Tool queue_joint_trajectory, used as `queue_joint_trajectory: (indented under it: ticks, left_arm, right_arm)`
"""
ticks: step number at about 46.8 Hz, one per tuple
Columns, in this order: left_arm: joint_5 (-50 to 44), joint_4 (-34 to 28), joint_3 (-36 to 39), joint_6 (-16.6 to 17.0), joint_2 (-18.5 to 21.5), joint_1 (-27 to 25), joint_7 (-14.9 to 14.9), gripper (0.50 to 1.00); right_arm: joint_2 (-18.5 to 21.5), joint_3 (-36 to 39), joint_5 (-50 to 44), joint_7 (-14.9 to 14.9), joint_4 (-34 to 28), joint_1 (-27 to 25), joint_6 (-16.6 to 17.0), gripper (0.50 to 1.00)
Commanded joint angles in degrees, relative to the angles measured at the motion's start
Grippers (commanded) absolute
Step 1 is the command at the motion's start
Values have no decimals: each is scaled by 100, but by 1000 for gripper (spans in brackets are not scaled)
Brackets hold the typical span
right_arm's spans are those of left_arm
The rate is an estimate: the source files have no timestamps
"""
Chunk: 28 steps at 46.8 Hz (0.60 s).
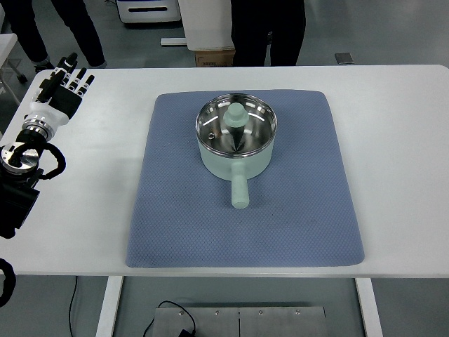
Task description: Rotate green pot handle
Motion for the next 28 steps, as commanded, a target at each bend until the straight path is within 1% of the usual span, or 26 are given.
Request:
queue_joint_trajectory:
  ticks: [1, 7, 11, 19, 25, 28]
  left_arm:
    - [56, -8, 13, 84, -7, -10, 0, 1000]
    - [126, -52, 30, 163, 11, -45, 0, 1000]
    - [302, -210, 241, 277, 19, -264, 0, 1000]
    - [583, -878, 1137, 357, 55, -818, 0, 1000]
    - [583, -1247, 2077, 357, 46, -1310, 0, 1000]
    - [583, -1554, 2481, 348, 46, -1539, 0, 1000]
  right_arm:
    - [0, -2, 0, 2, -1, 0, 0, 1000]
    - [0, -2, 0, 2, -1, 0, 0, 1000]
    - [0, -2, 0, 2, -1, 0, 0, 1000]
    - [0, 7, 0, 2, -1, 0, 0, 1000]
    - [0, -2, 0, 2, -1, 0, 0, 1000]
    - [0, 7, 0, 2, -1, 0, 0, 1000]
